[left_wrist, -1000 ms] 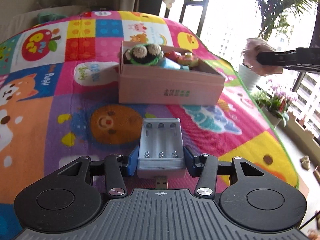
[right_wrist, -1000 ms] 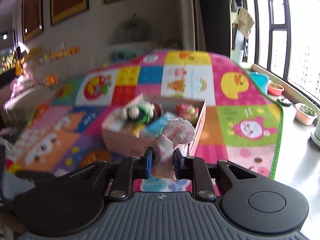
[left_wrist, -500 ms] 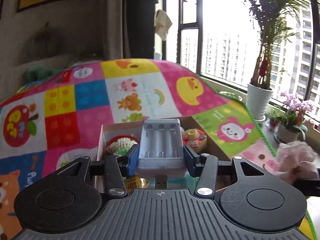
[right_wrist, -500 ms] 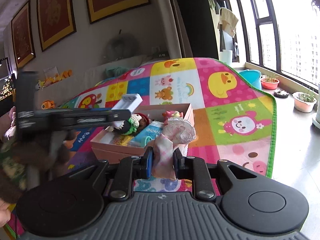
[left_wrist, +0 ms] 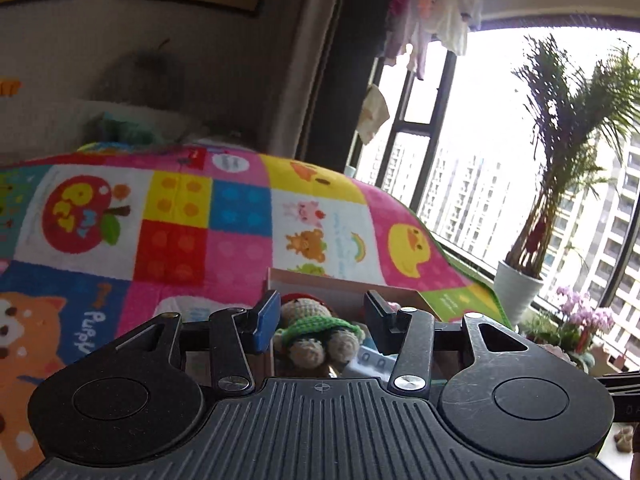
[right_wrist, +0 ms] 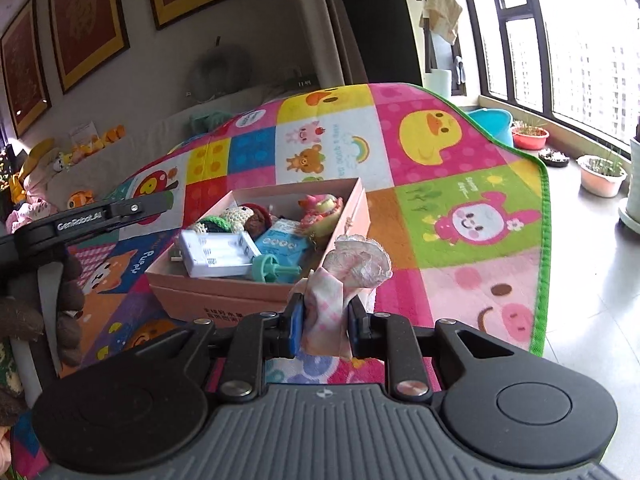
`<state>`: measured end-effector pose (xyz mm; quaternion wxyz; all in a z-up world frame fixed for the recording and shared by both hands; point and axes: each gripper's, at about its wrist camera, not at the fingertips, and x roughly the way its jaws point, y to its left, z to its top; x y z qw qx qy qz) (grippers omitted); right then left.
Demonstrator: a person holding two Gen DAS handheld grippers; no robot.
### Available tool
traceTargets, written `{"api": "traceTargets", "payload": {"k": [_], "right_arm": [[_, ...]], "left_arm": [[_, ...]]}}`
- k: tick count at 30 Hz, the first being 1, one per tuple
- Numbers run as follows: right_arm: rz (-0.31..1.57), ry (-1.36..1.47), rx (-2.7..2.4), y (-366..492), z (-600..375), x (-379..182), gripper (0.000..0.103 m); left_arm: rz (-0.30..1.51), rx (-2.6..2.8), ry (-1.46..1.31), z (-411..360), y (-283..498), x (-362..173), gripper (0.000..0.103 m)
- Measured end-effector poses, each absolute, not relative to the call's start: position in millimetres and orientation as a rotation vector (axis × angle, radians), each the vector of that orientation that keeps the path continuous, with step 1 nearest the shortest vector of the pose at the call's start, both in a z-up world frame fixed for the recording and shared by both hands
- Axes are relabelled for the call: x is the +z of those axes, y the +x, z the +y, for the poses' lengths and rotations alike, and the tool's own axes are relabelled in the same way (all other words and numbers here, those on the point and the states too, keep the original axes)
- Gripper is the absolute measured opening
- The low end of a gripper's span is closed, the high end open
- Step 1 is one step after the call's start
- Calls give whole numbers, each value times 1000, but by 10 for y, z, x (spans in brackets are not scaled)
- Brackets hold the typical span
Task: Organize objects
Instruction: 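Carry the charger and tissue flower over the pink box with both tools, then open both tools to drop the charger and flower into the pink box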
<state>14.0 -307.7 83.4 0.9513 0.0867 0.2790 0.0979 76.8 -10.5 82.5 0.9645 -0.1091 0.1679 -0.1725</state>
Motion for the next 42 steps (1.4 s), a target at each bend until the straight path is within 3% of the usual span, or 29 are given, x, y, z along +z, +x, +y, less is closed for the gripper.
{"api": "traceTargets", "payload": {"k": [4,10,16,28,35,41,42], "right_arm": [[571,177,231,311,-3021,1028,21],[571,240,262,718,-2972,1390,21],[665,278,264,1335,-2776,1533,21],[974,271,127,2823,-2075,711,21],[1007,172,49,2966,-1913,535,21],[1007,251,86,2775,-2148,724,38],[988,263,100,2677,-2206,799,46]], "left_arm": [[423,-441,-281,0,749,700,50],[456,-402,-72,-301,845,605,50],[515,-386,8,-498,1189,494,43],[485,-408,-458,484,1126,533,43],[514,-403,-437,474,1150,466,43],[507,-434,-420,409,1099,482,43],[508,-438,-415,390,1093,486,43]]}}
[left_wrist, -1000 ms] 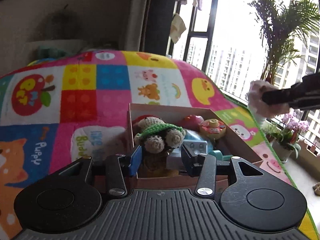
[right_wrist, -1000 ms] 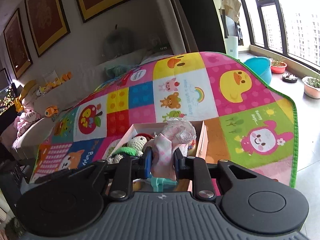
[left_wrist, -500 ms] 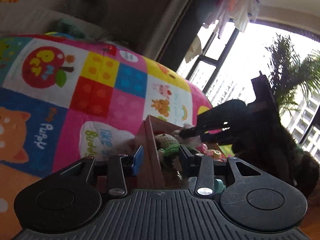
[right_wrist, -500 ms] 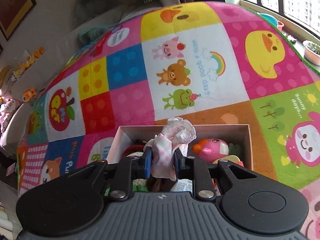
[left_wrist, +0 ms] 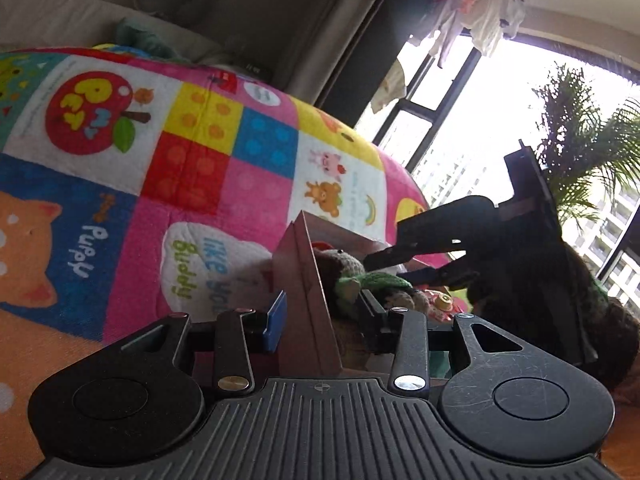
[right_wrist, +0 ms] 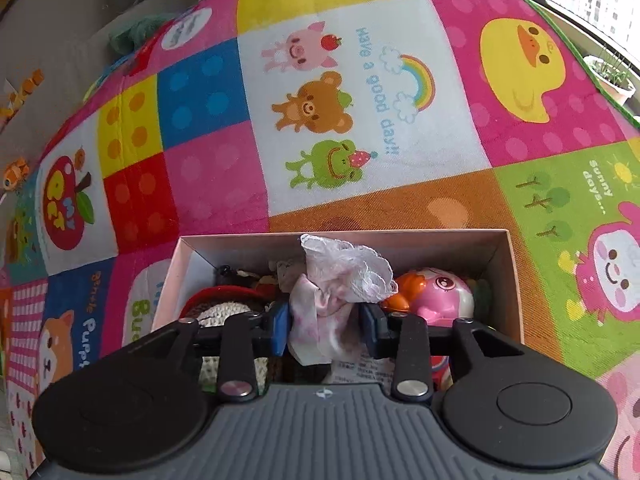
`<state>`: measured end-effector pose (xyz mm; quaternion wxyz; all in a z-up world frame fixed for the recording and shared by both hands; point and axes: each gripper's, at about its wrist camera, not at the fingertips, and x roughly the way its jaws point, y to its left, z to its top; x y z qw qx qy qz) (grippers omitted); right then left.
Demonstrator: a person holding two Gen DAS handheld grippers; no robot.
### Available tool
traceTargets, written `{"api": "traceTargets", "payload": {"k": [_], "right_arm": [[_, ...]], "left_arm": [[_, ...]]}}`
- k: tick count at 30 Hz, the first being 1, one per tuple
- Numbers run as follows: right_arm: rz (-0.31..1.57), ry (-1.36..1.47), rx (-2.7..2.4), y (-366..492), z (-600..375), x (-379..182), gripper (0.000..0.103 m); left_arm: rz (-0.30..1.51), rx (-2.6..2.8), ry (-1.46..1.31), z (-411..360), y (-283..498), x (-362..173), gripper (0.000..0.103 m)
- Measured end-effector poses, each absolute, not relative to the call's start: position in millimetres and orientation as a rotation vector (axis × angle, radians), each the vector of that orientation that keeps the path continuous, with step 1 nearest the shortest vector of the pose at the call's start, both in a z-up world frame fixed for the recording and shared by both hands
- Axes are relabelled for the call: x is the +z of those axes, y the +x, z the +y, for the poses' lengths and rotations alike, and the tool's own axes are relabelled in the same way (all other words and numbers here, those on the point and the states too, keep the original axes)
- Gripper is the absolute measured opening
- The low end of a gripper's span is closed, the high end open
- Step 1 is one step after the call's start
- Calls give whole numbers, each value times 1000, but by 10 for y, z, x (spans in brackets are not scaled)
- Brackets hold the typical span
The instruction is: Organize objects
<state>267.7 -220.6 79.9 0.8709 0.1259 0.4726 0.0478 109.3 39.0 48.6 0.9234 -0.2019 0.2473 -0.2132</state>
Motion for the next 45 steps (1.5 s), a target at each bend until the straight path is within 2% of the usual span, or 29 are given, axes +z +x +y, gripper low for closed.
{"api": "traceTargets", "payload": {"k": [1,9,12,14,16,18,23,31,45], "right_arm": [[962,269,114,2563,-2261,878,55],[817,212,151,1582,-2690,1204,56],[763,154,138,1197,-2812,1140,56],[763,133,174,970,-2853,1039,57],[776,135,242,785,-2869,924,57],[797,109,286,663,-2802,768,57],[812,30,261,669,-2558,415,57],[764,113,270,882,-2375,384,60],[760,126,217,1010,-2294,358,61]], "left_arm": [[509,-441,-405,361,1087,489,43],[589,-415,-270,49,1112,455,43],[624,-344,-240,29,1157,422,52],[646,-280,-250,86,1179,430,55],[665,-230,-254,164,1190,441,69],[683,-217,-272,231,1179,437,76],[672,-154,-220,268,1033,491,80],[640,-80,-170,442,1119,496,92],[636,-91,-199,512,1180,441,96]]}}
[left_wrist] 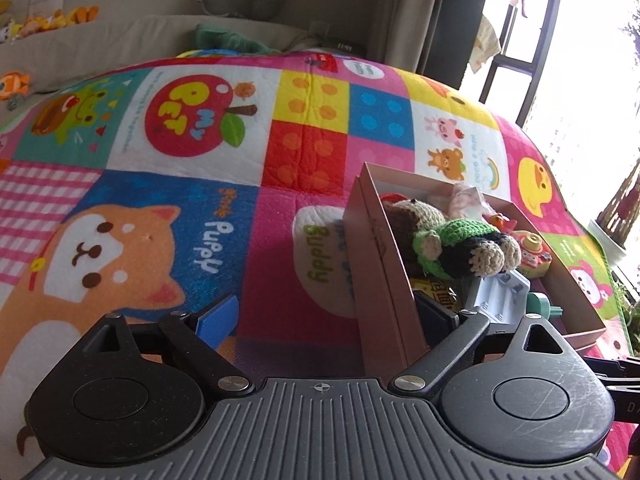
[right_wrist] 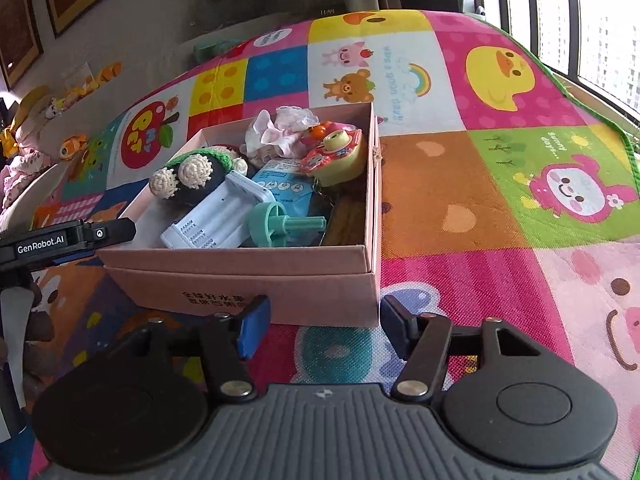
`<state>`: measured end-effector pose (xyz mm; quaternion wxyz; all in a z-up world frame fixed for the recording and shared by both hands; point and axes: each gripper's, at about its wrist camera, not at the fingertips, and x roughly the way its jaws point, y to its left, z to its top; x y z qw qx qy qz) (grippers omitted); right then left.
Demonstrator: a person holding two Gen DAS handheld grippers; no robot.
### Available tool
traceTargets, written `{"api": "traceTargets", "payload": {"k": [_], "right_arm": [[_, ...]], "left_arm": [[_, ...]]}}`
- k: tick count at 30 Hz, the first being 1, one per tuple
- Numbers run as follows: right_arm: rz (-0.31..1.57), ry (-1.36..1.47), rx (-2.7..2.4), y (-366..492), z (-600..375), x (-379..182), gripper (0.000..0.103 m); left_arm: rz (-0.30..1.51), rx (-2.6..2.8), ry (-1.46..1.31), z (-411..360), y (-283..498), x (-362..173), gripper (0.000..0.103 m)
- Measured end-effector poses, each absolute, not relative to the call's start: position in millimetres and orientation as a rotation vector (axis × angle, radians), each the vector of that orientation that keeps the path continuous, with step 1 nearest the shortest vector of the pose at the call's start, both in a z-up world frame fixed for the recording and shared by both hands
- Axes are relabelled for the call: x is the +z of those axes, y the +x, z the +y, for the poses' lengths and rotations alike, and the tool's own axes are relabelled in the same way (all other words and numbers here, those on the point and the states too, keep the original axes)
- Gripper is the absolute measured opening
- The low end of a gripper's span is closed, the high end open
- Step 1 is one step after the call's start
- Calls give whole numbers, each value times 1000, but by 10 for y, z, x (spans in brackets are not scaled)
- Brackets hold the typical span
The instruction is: Organize objects
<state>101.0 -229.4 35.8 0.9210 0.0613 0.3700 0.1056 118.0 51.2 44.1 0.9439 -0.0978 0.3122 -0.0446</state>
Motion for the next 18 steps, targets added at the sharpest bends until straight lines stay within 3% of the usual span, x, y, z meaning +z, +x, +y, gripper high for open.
{"api": "traceTargets", "payload": {"k": [8,13,18], "right_arm": [[762,132,193,978,-2311,370,62],[734,150,169,703,-2395,446,80],[764,108,181,266,-2368,331,91]], "left_arm": [[646,-87,-211,526,1184,445,96],[555,-66,-190,474,853,640,91],[576,-185,-137,247,184,683,91]]}}
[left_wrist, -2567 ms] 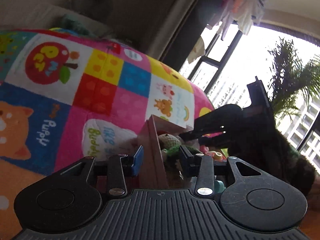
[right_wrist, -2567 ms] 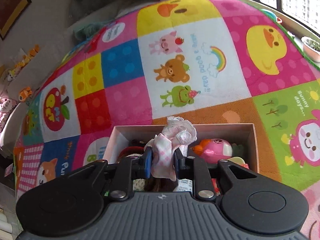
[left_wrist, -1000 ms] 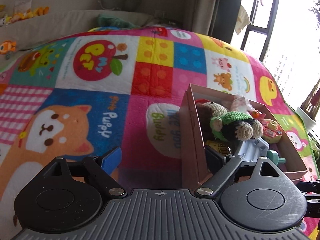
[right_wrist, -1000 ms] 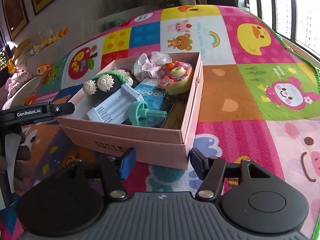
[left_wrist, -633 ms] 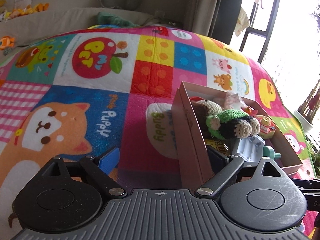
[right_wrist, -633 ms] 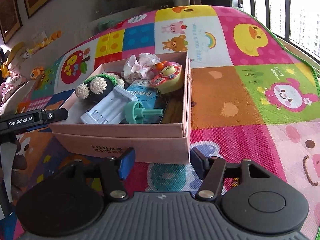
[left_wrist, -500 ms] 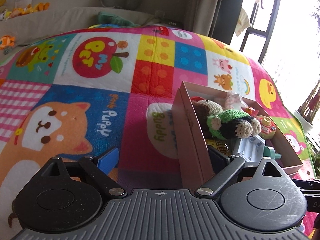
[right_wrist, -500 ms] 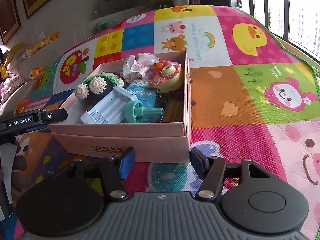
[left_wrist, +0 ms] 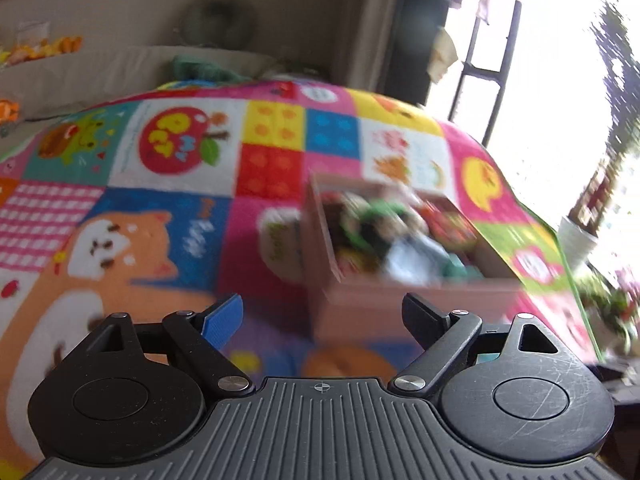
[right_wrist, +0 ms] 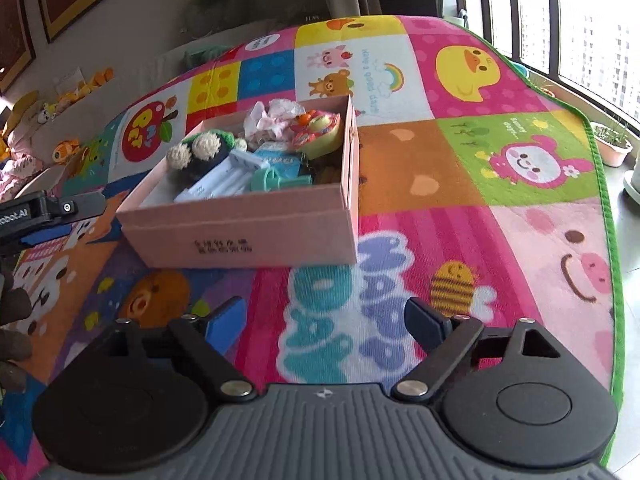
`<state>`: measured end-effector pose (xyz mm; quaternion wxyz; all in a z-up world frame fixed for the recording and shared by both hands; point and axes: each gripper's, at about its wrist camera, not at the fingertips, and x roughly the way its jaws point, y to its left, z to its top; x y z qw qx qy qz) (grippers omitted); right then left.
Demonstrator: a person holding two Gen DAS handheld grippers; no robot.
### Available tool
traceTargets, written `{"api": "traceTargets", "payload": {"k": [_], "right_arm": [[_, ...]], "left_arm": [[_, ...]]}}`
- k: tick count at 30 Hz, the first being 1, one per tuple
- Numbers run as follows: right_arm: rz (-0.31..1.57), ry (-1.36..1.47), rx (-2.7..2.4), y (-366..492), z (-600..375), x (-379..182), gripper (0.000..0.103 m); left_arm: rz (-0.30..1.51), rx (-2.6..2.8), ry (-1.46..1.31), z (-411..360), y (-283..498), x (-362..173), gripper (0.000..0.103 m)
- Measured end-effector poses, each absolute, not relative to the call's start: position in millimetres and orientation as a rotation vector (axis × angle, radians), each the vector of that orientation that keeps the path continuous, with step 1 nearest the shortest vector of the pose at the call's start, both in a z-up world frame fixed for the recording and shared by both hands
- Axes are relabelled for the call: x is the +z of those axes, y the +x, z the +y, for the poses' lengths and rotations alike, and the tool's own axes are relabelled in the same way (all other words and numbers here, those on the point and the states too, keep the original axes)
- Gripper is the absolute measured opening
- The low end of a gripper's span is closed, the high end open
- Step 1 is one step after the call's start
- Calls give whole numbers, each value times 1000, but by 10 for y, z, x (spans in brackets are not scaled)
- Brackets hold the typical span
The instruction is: Organize objects
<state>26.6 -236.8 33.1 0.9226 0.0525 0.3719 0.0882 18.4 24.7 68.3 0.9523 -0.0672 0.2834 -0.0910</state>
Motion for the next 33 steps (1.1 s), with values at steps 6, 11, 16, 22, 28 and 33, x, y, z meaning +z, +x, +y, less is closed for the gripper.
{"api": "traceTargets", "payload": {"k": [6,11,16,22,28,33], "right_arm": [[770,-43,129,-93,-2170,148,103],[775,-38,107,28,-2189,156,103],[721,-46,112,197,-2203,117,103],[693,-34,96,273,-2221,94,103],[692,-31,96,266,-2230,87,103],[692,-31,96,257,-2232,84,103]], "left_arm": [[675,-184,-36,-116,-238,289,91],[673,-116,38,-279,-171,161,92],[676,-64,15,-277,-12,137,96],[679,-19,-6,-277,80,135,97],[682,-9,-3,-283,98,136,98],[682,-8,-3,-276,100,136,97]]}}
